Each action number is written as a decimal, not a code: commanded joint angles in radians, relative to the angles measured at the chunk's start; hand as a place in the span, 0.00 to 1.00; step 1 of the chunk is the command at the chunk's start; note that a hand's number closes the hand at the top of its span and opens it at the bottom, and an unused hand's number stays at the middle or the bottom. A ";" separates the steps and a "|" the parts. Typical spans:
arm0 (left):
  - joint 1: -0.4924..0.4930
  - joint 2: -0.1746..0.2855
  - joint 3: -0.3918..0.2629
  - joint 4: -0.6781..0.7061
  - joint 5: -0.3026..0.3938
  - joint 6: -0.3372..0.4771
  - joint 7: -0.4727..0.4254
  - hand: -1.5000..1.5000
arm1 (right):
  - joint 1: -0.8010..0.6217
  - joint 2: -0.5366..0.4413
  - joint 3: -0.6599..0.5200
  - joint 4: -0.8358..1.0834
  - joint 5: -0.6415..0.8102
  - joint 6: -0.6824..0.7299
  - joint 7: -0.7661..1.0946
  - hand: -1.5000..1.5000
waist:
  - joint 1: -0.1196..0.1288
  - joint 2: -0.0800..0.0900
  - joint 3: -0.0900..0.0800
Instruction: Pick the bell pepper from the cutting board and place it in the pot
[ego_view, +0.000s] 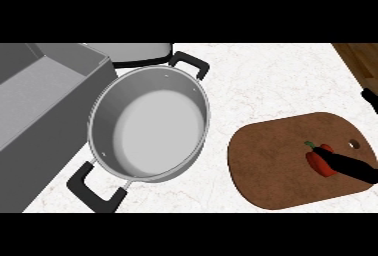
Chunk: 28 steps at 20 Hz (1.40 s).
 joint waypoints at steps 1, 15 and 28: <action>0.048 0.027 -0.117 0.097 -0.055 -0.016 0.152 0.50 | 0.083 -0.081 0.017 -0.044 0.104 0.047 0.124 0.00 | -0.022 0.025 -0.024; -0.057 0.059 -0.156 0.076 -0.080 -0.003 0.297 0.50 | 0.109 -0.248 0.154 -0.309 0.049 0.544 0.695 0.00 | 0.020 0.028 -0.023; -0.168 -0.033 -0.222 0.135 -0.181 0.001 0.347 0.50 | 0.043 -0.172 0.177 -0.301 0.060 0.613 0.955 0.00 | 0.070 0.024 -0.018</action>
